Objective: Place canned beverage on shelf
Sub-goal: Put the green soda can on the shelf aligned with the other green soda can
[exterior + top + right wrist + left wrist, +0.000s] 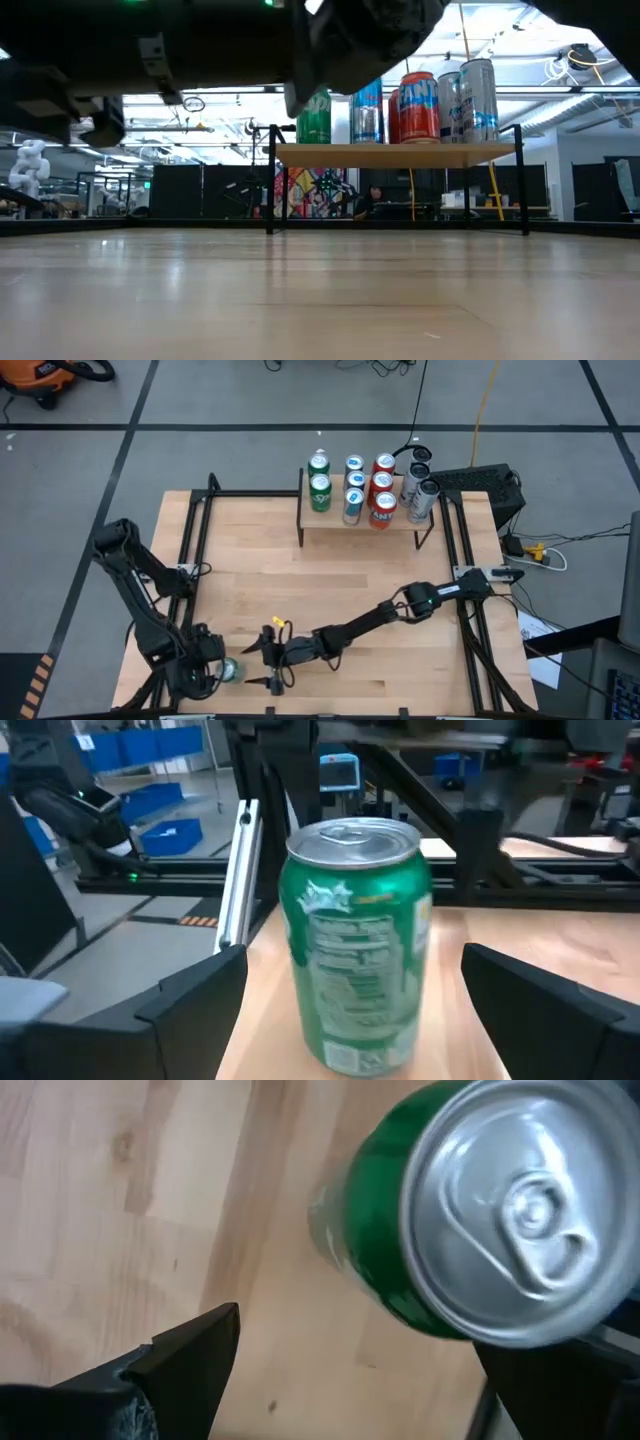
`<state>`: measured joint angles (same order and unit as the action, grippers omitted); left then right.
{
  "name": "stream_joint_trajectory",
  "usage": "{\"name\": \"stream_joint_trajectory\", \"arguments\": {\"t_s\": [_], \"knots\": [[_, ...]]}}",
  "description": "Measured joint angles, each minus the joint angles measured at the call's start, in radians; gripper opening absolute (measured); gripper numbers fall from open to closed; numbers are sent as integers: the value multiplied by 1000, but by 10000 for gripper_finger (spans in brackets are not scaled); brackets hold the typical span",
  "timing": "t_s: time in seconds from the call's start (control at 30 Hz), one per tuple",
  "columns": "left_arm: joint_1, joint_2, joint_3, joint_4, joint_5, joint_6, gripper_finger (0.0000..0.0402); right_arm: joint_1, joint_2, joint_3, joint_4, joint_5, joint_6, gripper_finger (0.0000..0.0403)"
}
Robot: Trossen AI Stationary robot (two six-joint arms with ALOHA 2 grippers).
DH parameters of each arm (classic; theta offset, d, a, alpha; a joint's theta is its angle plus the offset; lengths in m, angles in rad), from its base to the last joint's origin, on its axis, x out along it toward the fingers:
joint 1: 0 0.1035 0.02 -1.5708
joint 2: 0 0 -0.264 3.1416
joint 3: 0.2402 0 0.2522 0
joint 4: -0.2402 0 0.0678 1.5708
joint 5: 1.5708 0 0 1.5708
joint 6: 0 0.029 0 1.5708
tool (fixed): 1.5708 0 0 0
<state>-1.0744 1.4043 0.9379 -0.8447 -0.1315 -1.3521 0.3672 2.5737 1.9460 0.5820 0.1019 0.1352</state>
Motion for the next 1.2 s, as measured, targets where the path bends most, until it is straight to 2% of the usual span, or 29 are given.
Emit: {"name": "stream_joint_trajectory", "arguments": {"t_s": [0.27,0.6,0.97,1.1,1.2], "knots": [[58,46,0,4,-54,36,395,-3,11,22,-49,6,11,359],[129,47,0,117,-171,256,395,-29,9,22,-100,26,25,359],[151,47,0,122,-178,342,395,-53,9,22,-108,12,29,353],[151,43,11,94,-107,342,395,-63,9,22,-104,-25,36,353],[150,43,33,65,-97,346,395,-69,9,22,-100,-67,36,353]]}}
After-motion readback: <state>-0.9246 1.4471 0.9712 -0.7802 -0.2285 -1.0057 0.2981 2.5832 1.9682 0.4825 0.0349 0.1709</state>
